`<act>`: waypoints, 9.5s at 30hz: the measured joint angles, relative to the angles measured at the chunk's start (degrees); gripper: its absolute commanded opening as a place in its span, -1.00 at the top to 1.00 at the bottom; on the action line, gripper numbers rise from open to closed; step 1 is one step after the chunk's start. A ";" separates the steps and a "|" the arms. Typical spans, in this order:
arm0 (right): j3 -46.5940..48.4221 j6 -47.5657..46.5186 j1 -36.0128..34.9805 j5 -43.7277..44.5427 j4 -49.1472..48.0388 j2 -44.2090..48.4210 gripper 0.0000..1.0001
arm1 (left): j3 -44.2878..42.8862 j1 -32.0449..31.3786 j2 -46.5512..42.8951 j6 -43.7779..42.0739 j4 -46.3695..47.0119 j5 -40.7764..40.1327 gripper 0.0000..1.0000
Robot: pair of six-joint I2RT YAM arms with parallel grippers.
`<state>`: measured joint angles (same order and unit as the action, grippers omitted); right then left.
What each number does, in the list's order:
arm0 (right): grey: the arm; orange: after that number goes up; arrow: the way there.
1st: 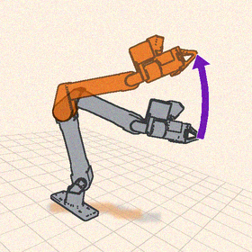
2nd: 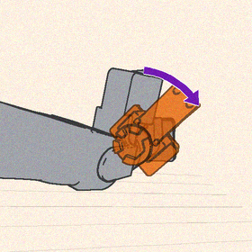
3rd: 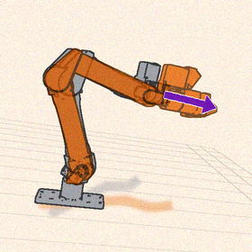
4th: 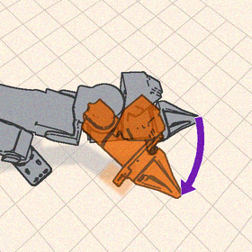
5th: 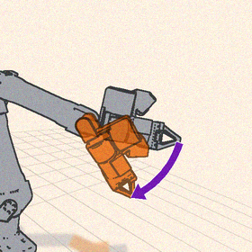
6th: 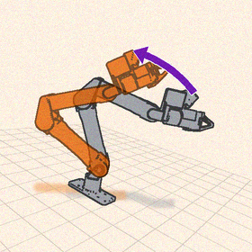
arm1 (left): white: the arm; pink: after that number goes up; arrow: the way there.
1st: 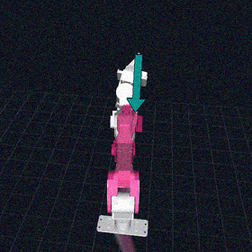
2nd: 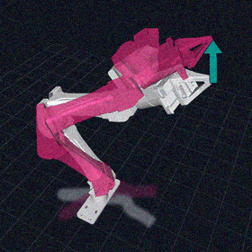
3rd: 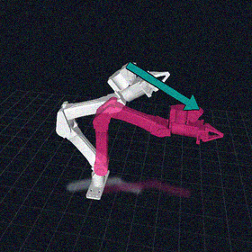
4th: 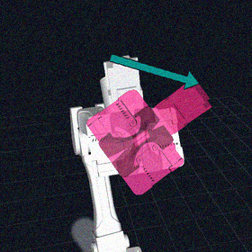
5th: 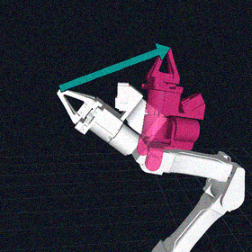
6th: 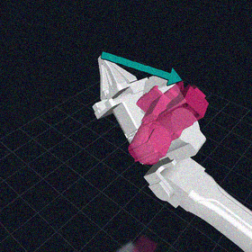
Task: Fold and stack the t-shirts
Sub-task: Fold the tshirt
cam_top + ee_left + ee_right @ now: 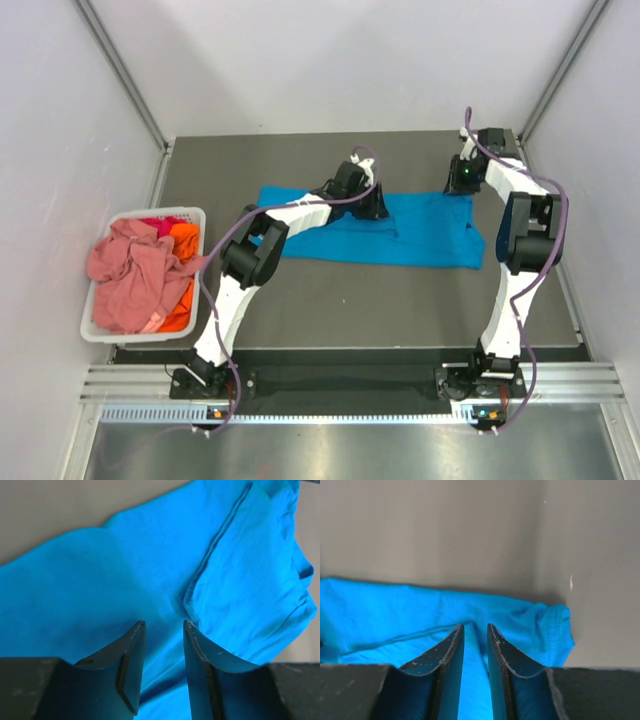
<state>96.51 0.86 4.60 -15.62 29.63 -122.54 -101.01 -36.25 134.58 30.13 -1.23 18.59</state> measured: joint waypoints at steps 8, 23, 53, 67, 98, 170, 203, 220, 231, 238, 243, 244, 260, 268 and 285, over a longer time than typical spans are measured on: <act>0.00 -2.45 0.83 -2.86 0.98 -0.37 0.46 | -1.62 -1.51 1.90 0.00 1.25 0.26 0.14; -0.04 -4.15 0.83 -5.07 2.14 -1.86 0.49 | -4.66 -1.75 4.50 0.46 2.12 0.90 0.17; -0.11 -5.68 0.24 -4.72 0.85 -1.70 1.00 | -5.07 -1.81 5.57 4.28 2.19 0.50 1.00; -0.52 -7.58 -1.60 -3.54 -2.43 0.74 1.00 | -2.64 -2.05 3.26 5.03 2.58 -2.01 1.00; -2.05 -9.57 -3.82 -3.06 -6.01 0.87 0.76 | 1.07 -2.47 -0.46 6.82 2.32 -8.72 0.83; -36.65 29.18 3.65 28.52 7.78 29.14 0.44 | 31.89 14.43 -31.91 4.74 -26.16 -21.90 0.35; -10.16 18.78 2.34 12.72 -5.62 8.39 0.41 | -0.17 24.04 -6.75 -4.42 -27.41 -18.32 0.39; -1.86 17.86 3.78 14.71 -5.88 -2.36 1.00 | -0.92 25.68 -5.40 -1.46 -26.58 -24.48 0.39; 11.63 20.98 3.98 13.79 -6.14 -11.52 1.00 | 2.14 25.59 -7.04 3.67 -23.82 -26.53 0.37; 21.94 21.75 4.31 8.96 -8.37 -18.80 1.00 | 2.45 25.70 -10.60 3.06 -27.26 -25.73 0.37; 27.43 22.67 4.33 5.77 -9.64 -22.40 0.72 | 9.33 25.68 -19.37 2.60 -27.12 -20.52 0.37; 27.50 22.82 4.33 5.20 -9.53 -22.38 0.67 | 11.23 25.68 -21.22 2.36 -27.06 -19.17 0.37; 7.82 23.69 4.50 2.82 -3.61 5.01 0.11 | 35.15 25.53 -34.62 -0.57 -30.05 -14.51 0.23; -5.40 23.89 4.55 2.43 -4.39 14.99 0.10 | 40.76 25.53 -36.83 -0.17 -27.34 -11.93 0.24; -16.68 23.82 4.55 1.77 -4.00 20.33 0.09 | 42.29 25.33 -36.87 0.28 -27.15 -12.15 0.43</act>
<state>79.83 24.69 9.15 -13.85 25.63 -102.21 -58.72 -10.92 97.71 30.41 -28.38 6.44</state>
